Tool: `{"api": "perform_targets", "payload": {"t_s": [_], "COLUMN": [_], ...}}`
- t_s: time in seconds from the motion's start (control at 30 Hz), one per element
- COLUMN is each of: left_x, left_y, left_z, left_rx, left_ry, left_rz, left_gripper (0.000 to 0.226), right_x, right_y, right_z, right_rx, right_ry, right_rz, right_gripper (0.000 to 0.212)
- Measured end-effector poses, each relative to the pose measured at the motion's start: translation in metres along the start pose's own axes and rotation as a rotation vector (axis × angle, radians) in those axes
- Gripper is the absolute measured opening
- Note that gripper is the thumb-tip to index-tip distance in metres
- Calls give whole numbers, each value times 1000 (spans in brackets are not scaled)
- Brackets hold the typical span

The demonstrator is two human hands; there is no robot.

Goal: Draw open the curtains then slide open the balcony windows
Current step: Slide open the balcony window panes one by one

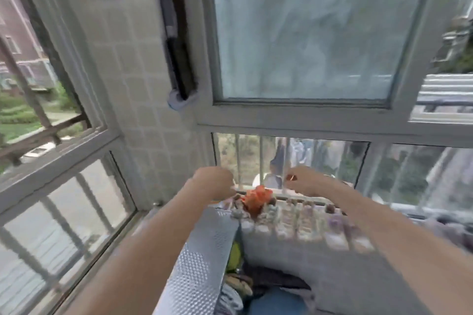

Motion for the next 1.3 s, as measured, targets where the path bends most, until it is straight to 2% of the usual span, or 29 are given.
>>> {"api": "perform_targets", "payload": {"t_s": [0.2,0.33,0.5,0.6,0.77,0.93,1.1,1.3], "left_x": [18,44,107,139,156,127,77,39], "left_y": [242,400,602,689,802,895,1002,1109], "left_z": [84,123,183,222,264,281,331,394], "left_rx": [-95,-87,-103,-75,-59,-23,104,168], "left_ry": [174,266,325,382,465,572,738,823], "left_rz": [-339,-492,-704,-825,-923,-967,-1021,-1072], "left_gripper": [42,43,44,45,45,42,46,50], "right_x": [188,308,455,517,582,619,635,639], "right_y": [171,264,382,434,514,595,690,787], "right_z": [70,113,177,215,260,285,330,387], "right_rx": [-6,-39,7,47,26,28,67,58], "right_ry": [179,330,461,543,710,829,894,944], "right_rz": [-353,-482,-626,-681,-768,-851,-939,-965], "right_gripper": [29,21,26,28,27,24,27,27]}}
Point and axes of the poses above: each hand's wrist, its own x-axis away from the middle knuckle, its own z-axis out of the back of the hand, y = z × x, the point moved 2 cm from there along -x, towards the middle knuckle, and after that the axes turned 13 degrees about z, right-handed, at the moved point
